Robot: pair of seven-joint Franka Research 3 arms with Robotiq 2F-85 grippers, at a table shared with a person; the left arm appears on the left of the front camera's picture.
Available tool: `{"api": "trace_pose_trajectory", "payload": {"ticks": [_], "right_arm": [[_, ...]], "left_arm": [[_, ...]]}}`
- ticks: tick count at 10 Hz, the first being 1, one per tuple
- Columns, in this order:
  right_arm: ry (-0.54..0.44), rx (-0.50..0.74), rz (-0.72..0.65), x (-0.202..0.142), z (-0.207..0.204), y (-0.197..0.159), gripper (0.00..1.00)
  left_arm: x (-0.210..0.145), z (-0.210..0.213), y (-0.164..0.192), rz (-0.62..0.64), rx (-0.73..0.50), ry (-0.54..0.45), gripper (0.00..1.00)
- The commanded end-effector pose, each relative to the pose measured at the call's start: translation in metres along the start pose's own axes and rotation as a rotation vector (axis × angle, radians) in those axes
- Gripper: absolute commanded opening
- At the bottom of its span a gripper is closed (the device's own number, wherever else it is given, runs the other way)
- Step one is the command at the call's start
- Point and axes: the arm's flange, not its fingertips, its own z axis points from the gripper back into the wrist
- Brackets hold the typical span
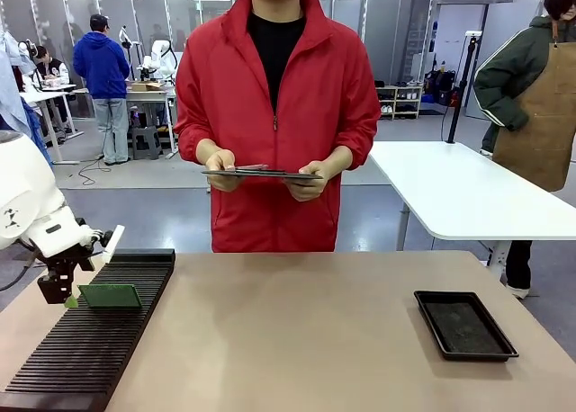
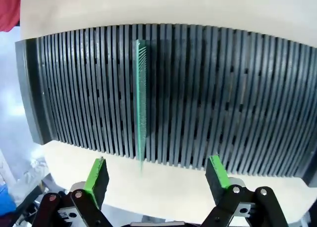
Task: Inspect the PCB.
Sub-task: Pick up the Blank PCB and present it to the human.
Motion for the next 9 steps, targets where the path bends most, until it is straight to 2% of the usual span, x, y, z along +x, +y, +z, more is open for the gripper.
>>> {"api": "trace_pose_trajectory", "payload": {"ticks": [1,4,5,8,9], "right_arm": [[-0.006,0.009,0.01,0.0,0.001,0.001,1.0],[-0.006,0.009,0.01,0.0,0.001,0.001,1.0],[-0.006,0.009,0.01,0.0,0.001,0.001,1.0],[-0.006,0.009,0.01,0.0,0.001,0.001,1.0],[-0.006,0.009,0.01,0.0,0.001,0.001,1.0]], "left_arm": [[-0.006,-0.017,0.017,-0.006,0.021,0.008,1.0],[-0.006,-0.037,0.024,0.002,0.001,-0.027,1.0],[-0.006,-0.041,0.025,0.023,0.007,-0.005,0.89],[-0.004,-0.045,0.022,0.009,-0.001,0.006,0.02],[-0.003,-0.044,0.021,0.004,-0.003,0.007,0.0]]}}
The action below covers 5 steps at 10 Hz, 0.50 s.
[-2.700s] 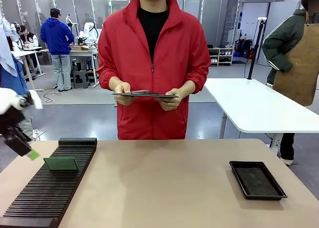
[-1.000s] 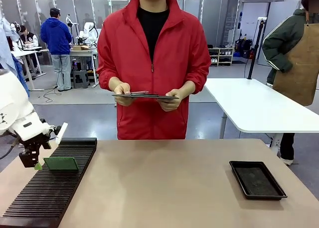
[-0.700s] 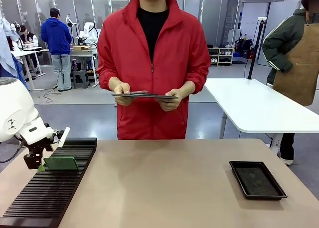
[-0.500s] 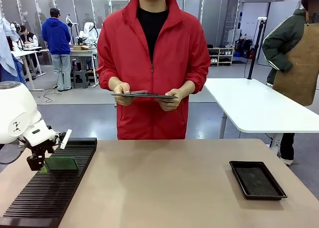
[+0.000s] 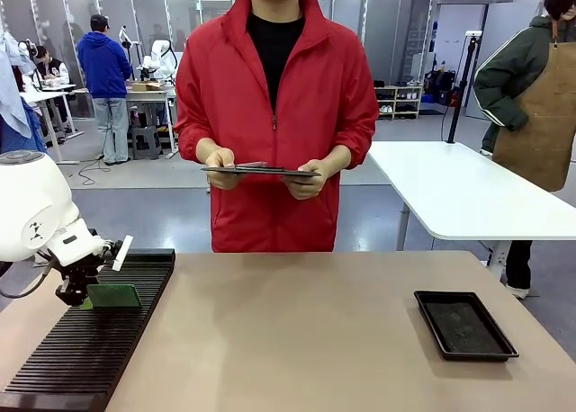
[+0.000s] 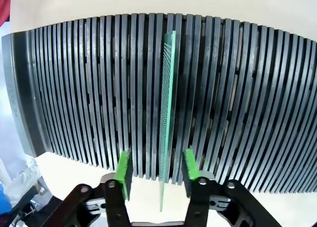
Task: Inspect the PCB.
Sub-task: Pick up the Blank PCB and present it to the human.
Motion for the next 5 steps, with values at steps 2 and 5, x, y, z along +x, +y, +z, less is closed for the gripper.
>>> {"api": "trace_pose_trajectory", "payload": {"ticks": [2,5], "right_arm": [[-0.006,0.01,0.01,-0.0002,0.0016,0.0005,1.0],[-0.006,0.01,0.01,-0.0002,0.0016,0.0005,1.0]], "left_arm": [[-0.0011,0.0007,0.002,-0.013,0.015,-0.004,0.0],[-0.0023,0.0089,-0.0025,-0.048,0.012,0.009,0.0]]}}
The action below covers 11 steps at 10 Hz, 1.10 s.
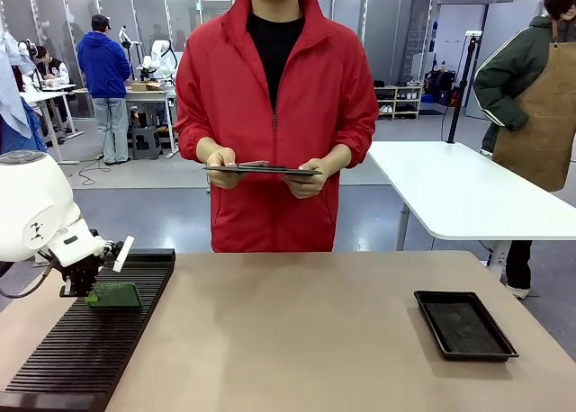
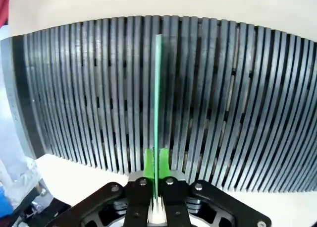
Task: Inspect the PCB.
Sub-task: Pick up the Blank PCB and present it to the human.
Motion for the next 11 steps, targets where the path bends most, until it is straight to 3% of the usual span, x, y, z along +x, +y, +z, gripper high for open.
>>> {"api": "trace_pose_trajectory", "payload": {"ticks": [1,3,6,7,9,11], "right_arm": [[-0.006,0.01,0.01,0.0,0.002,0.001,1.0],[-0.006,0.01,0.01,0.0,0.002,0.001,1.0],[-0.006,0.01,0.01,0.0,0.002,0.001,1.0],[-0.006,0.01,0.01,0.0,0.002,0.001,1.0],[-0.006,0.01,0.01,0.0,0.002,0.001,1.0],[-0.006,0.01,0.01,0.0,0.002,0.001,1.0]], "left_arm": [[-0.006,0.016,-0.003,-0.039,0.023,0.012,0.0],[-0.007,0.032,-0.006,-0.032,0.031,0.018,0.0],[-0.037,0.108,-0.011,0.209,0.055,-0.196,0.0],[-0.048,0.121,-0.012,0.323,-0.029,-0.375,0.0],[-0.059,0.11,-0.013,0.566,-0.263,-0.62,0.0],[-0.063,0.083,-0.022,0.757,-0.394,-0.824,0.0]]}}
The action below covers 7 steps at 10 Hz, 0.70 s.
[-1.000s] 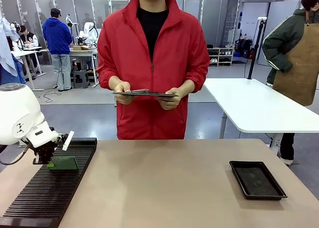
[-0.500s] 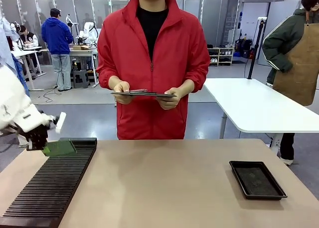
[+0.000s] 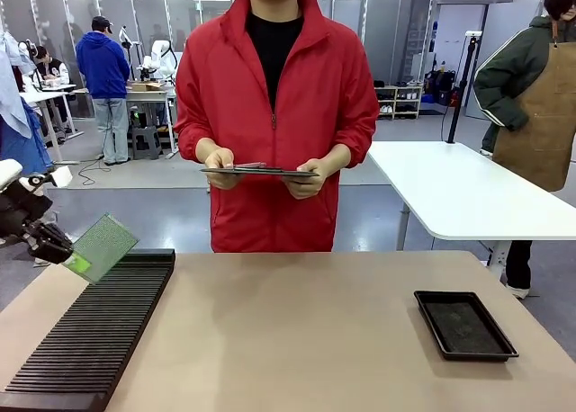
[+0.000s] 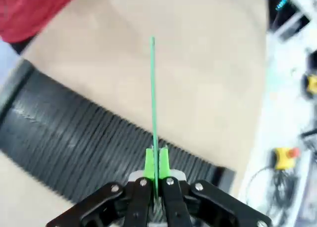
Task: Inspect the PCB.
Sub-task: Pick up the Blank PCB and present it to the human.
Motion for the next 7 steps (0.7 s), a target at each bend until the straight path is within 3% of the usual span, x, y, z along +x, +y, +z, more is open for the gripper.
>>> {"api": "trace_pose_trajectory", "payload": {"ticks": [1,3,7], "right_arm": [[-0.007,0.01,0.01,0.0,0.002,0.0,1.0],[-0.007,0.01,0.01,0.0,0.002,0.0,1.0],[-0.007,0.01,0.01,0.0,0.002,0.0,1.0]], "left_arm": [[-0.009,-0.02,0.018,0.22,-0.093,-0.179,0.0],[-0.011,-0.013,0.007,0.106,-0.067,-0.084,0.0],[-0.014,-0.02,0.01,0.134,-0.081,-0.097,0.03]]}}
